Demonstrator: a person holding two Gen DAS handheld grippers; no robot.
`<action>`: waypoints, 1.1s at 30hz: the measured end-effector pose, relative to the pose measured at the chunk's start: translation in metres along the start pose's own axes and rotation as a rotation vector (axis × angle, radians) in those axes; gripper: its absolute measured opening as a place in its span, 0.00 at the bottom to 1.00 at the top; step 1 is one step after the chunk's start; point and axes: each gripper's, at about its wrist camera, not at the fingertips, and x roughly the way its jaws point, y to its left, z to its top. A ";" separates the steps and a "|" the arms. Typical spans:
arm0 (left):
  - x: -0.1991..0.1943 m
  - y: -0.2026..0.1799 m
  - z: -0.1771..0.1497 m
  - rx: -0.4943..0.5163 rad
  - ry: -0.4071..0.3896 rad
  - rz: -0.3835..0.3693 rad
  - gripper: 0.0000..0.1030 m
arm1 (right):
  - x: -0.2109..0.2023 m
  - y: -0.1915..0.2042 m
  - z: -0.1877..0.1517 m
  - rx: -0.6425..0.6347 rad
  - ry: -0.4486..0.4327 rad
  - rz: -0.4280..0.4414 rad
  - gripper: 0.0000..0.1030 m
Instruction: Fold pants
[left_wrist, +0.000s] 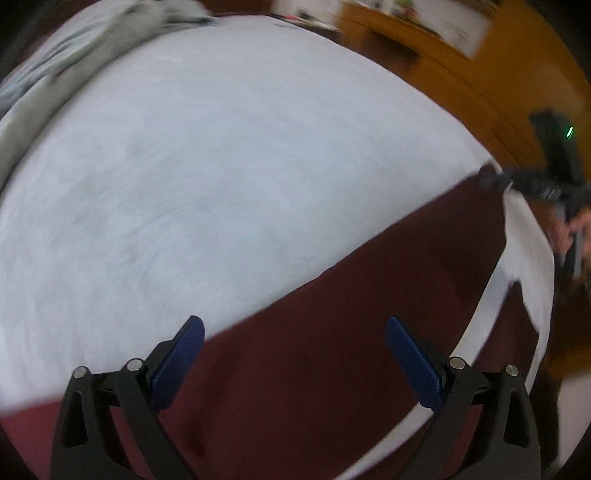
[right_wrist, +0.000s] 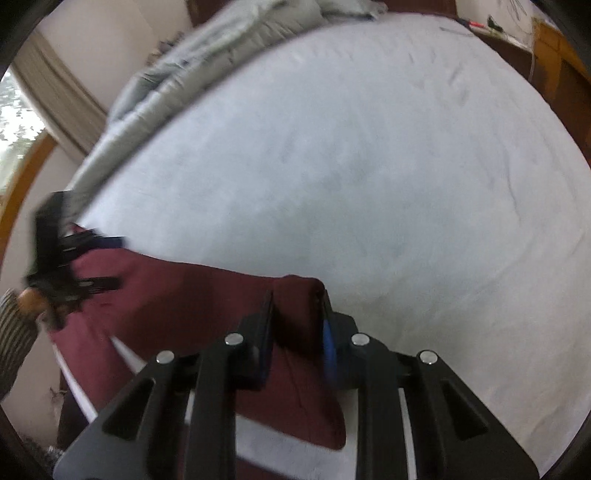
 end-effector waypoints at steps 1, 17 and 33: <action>0.008 -0.001 0.006 0.039 0.022 -0.029 0.96 | -0.008 0.003 0.002 -0.012 -0.015 0.019 0.20; 0.057 0.016 0.028 0.051 0.376 -0.396 0.26 | -0.064 0.016 0.001 -0.043 -0.147 0.087 0.20; -0.027 -0.152 -0.144 0.163 0.124 0.015 0.16 | -0.068 0.045 -0.176 -0.009 -0.064 -0.043 0.21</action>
